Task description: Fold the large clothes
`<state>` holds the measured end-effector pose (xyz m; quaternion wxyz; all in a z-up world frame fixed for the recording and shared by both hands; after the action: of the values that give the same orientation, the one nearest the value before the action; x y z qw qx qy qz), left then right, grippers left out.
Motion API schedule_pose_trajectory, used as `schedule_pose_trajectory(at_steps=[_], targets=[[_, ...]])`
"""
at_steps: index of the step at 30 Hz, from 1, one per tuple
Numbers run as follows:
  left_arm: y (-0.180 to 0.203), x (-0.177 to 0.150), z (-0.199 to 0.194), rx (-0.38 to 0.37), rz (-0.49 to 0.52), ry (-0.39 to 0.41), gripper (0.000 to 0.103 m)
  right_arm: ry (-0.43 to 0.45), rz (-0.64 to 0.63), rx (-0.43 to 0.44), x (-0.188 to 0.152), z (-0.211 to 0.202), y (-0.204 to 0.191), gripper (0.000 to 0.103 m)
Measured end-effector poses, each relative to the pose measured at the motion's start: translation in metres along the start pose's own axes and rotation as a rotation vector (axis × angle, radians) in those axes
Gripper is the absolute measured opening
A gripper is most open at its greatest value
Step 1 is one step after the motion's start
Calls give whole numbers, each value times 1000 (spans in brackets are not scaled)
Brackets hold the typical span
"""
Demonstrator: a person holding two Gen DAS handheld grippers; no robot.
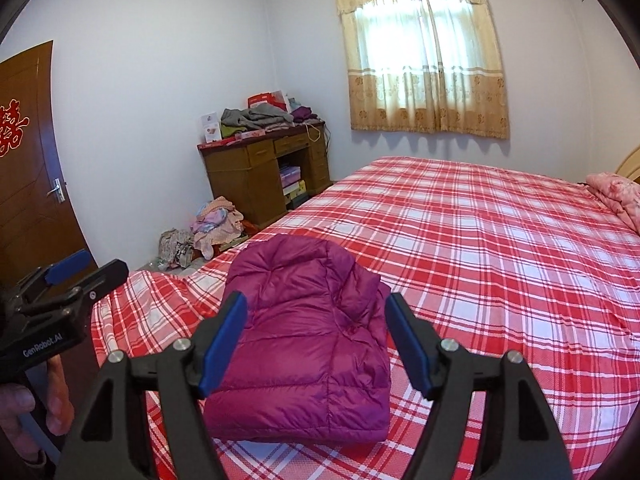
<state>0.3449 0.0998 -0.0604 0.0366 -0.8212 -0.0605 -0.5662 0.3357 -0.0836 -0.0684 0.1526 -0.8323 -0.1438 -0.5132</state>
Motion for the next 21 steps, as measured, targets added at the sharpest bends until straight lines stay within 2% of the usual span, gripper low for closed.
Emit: schedule_pose_trajectory(at_steps=[21], targets=[[0,0,-1,2,6,-2,87,1,11,3,-4,-3,1,75]])
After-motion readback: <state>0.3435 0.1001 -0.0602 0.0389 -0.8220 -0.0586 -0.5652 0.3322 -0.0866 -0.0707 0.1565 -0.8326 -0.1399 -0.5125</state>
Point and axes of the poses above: each gripper's, at about its wrist camera, not at the fingertips, and z roughly the way its jaws point, y to its right, x to its top, the point moved 5 cm from there along z, roughly the way its jaws point, and after that the axes turned 1 degree about -x, right-handed, at the moved point
